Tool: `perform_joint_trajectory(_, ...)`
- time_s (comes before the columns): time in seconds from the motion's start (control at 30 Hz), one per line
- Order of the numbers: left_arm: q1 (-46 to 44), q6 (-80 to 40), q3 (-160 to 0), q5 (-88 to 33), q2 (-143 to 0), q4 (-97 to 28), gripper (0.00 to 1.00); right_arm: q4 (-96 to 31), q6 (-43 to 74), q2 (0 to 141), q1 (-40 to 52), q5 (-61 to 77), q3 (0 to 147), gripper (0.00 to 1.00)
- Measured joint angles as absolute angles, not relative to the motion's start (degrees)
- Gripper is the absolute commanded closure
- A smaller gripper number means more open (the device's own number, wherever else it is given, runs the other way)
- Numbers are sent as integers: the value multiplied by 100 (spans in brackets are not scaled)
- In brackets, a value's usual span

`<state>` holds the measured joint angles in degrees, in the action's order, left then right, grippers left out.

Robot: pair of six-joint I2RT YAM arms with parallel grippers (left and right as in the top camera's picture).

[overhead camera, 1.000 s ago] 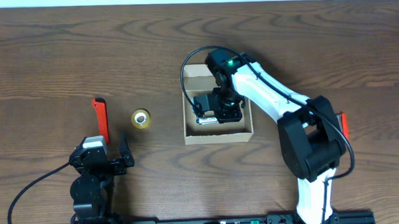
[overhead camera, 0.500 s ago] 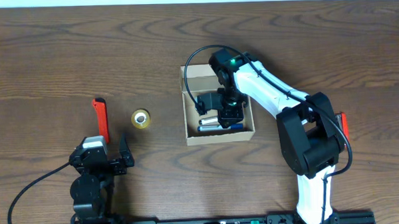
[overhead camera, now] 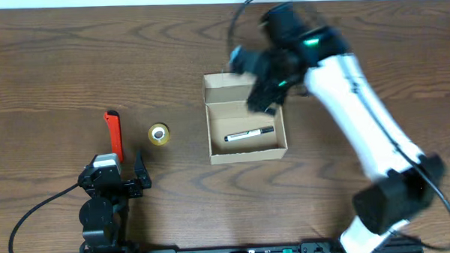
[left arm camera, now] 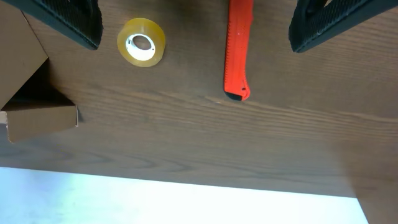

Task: Pack container
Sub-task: 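Move right gripper to the red stapler and grasp it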

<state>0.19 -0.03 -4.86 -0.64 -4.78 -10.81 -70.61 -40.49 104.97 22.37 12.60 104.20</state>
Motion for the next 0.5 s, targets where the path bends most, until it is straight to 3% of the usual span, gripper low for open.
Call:
perform_joint_trajectory(0.27,19,-3,-486,-64,-478,-1081,5,-7258,-1909,10254,-152,95,10492,1)
perform_joint_trajectory(0.5,19,-5,-486,-64,-478,-1081,5,-8003,-1052,10269,-1844,-183,10442,1)
